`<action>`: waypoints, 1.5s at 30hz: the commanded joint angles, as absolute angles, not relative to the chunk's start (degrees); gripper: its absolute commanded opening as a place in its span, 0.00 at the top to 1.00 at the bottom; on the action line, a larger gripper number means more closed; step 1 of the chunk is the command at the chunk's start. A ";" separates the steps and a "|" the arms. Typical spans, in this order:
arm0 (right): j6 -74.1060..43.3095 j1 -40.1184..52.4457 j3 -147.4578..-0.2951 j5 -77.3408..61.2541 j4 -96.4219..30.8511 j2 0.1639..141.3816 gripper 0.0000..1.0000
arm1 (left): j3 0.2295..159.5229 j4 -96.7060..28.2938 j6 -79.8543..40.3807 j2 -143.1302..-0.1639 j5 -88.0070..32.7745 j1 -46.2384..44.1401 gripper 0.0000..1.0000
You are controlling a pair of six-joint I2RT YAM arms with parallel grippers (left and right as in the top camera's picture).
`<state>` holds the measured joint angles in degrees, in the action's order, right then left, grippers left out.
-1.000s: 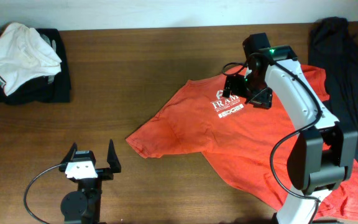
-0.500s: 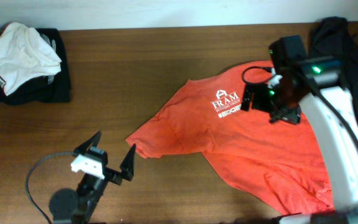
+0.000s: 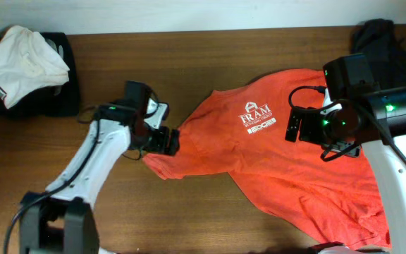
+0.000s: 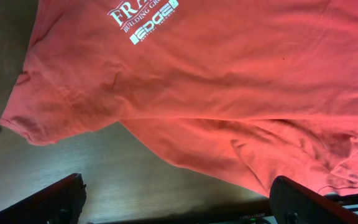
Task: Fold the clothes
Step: 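Grasp the shirt's left edge with the left gripper, then pull the shirt leftward with the left gripper to spread it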
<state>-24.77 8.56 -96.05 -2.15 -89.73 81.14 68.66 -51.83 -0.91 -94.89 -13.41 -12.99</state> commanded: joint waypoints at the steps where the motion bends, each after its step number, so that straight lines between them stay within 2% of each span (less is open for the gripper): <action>1: -24.23 8.60 -96.01 -0.32 -89.65 80.47 0.01 | 70.02 -51.64 -2.20 -99.37 -6.15 -15.25 0.01; 4: -24.25 8.60 -96.01 -0.36 -89.71 80.47 0.01 | 70.02 -51.46 -2.15 -104.18 -1.85 -15.18 0.01; 9: -24.23 8.60 -96.01 -0.34 -90.26 80.51 0.01 | 70.02 -50.48 -2.13 -109.73 -1.65 -15.18 0.01; 11: -24.23 8.60 -96.01 -0.34 -90.30 80.51 0.01 | 70.00 -50.70 -2.13 -109.84 -0.73 -15.18 0.20; 13: -24.23 8.60 -96.01 -0.34 -90.56 80.51 0.01 | 69.71 -50.74 -2.13 -109.84 -0.16 -15.18 0.30; 15: -24.23 8.60 -96.01 -0.36 -90.67 80.51 0.01 | 69.41 -50.68 -2.13 -109.93 -0.16 -15.18 0.49; 16: -24.23 8.60 -96.01 -0.36 -90.70 80.51 0.01 | 69.36 -50.65 -2.13 -109.95 -0.16 -15.18 0.76; 17: -24.23 8.60 -96.01 -0.36 -90.70 80.51 0.01 | 69.36 -50.61 -2.15 -109.95 -0.19 -15.18 0.92; 18: -24.25 8.60 -96.01 -0.36 -90.67 80.51 0.01 | 69.36 -50.39 -2.15 -109.95 -0.19 -15.18 0.99; 22: -24.25 8.60 -96.01 -0.36 -90.67 80.51 0.01 | 70.46 -47.99 -2.42 -109.93 -0.19 -13.02 0.99; 26: -24.25 8.60 -96.01 -0.36 -90.65 80.84 0.01 | 72.71 -48.75 -4.23 -109.93 -2.83 -1.43 0.99; 27: -24.25 8.62 -96.01 -0.36 -90.63 81.03 0.02 | 72.69 -49.39 -1.91 -109.93 -6.24 0.27 0.92; 29: -24.25 8.62 -96.01 -0.38 -90.17 81.89 0.01 | 72.69 -51.09 1.83 -109.93 -11.20 0.84 0.69; 30: -24.23 8.62 -96.01 -0.36 -90.24 82.59 0.01 | 72.69 -52.23 1.83 -109.93 -11.25 0.21 0.65; 32: -24.21 8.62 -96.01 -0.36 -90.21 83.79 0.01 | 71.96 -53.67 3.81 -109.93 -13.13 -2.74 0.30; 33: -24.21 8.62 -96.01 -0.36 -90.21 84.18 0.01 | 71.92 -53.67 3.79 -109.93 -13.10 -4.03 0.22; 40: -23.79 8.62 -96.01 -0.36 -90.24 84.71 0.01 | 68.31 -52.51 3.03 -109.93 -10.44 -8.10 0.22; 42: -23.79 8.60 -96.01 -0.36 -90.45 84.71 0.01 | 66.50 -51.27 3.05 -109.95 -10.07 -8.10 0.27; 43: -23.79 8.62 -96.01 -0.34 -90.45 84.71 0.01 | 66.39 -51.24 3.05 -109.93 -10.07 -8.10 0.36; 44: -23.79 8.60 -96.01 -0.36 -90.45 84.71 0.01 | 66.39 -51.05 3.07 -109.93 -10.04 -8.10 0.41; 45: -23.79 8.62 -96.01 -0.36 -90.63 84.71 0.01 | 66.39 -50.57 3.09 -109.93 -10.02 -8.12 0.73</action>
